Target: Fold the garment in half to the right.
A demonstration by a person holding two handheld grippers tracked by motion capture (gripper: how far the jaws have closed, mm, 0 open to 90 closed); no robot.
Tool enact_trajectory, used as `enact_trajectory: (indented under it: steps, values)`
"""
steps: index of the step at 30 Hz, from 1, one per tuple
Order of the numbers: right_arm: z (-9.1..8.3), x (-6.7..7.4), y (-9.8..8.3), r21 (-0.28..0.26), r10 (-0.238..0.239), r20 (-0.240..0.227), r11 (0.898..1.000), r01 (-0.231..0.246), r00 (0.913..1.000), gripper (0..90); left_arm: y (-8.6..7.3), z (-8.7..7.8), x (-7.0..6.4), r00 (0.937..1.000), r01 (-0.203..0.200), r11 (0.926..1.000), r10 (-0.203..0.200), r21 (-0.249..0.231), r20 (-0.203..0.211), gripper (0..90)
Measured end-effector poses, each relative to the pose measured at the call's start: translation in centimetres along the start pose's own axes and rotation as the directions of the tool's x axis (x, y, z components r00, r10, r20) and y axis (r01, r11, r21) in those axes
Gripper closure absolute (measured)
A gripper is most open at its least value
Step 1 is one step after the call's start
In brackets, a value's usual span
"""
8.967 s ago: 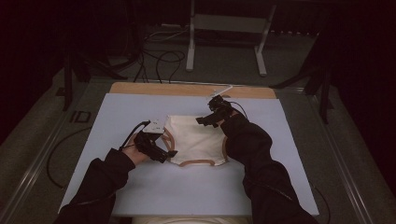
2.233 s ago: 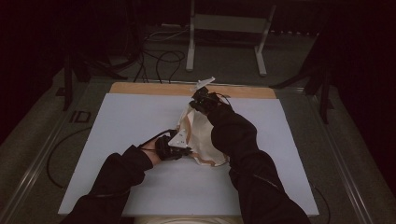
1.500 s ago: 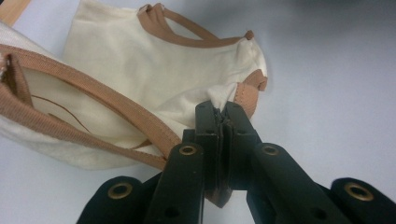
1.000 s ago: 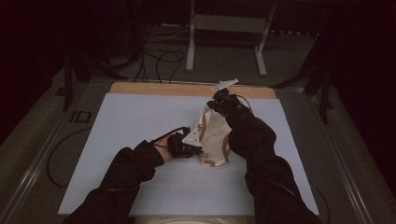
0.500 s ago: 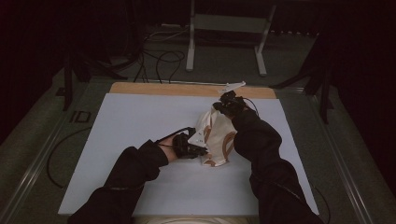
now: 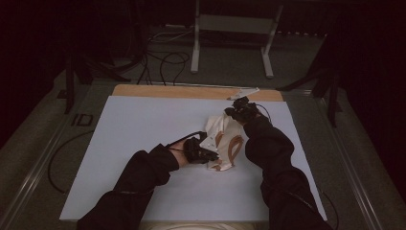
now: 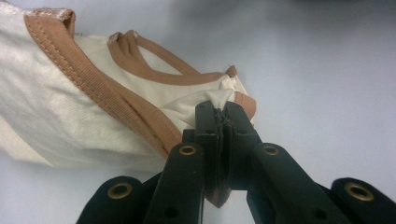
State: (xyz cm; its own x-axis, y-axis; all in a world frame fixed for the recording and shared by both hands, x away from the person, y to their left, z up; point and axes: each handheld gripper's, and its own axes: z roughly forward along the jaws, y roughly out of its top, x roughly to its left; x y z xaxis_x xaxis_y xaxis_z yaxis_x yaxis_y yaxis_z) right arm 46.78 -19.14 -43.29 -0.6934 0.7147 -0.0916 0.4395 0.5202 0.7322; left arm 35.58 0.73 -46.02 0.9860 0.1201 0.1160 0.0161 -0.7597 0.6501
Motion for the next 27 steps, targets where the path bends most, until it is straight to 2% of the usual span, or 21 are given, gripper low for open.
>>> enact_trajectory:
  steps: [7,13,27]
  values:
    - [-0.2,-0.6,-0.8,-0.001,0.007,0.008,1.000,-0.007,0.9999,89.0,0.4,0.8,-0.1,0.9999,0.011,0.9999,-0.011,-0.002,0.001,86.5]
    - [-0.1,-1.5,-2.1,0.000,0.020,0.014,1.000,-0.020,0.9997,88.9,0.9,1.9,-0.2,0.9997,0.024,0.9995,-0.024,0.019,0.000,86.5]
    - [1.8,-2.7,-4.4,-0.002,0.053,0.012,0.999,-0.053,0.9985,88.8,1.3,4.5,-0.1,0.9988,0.049,0.9974,-0.049,0.052,-0.003,86.1]
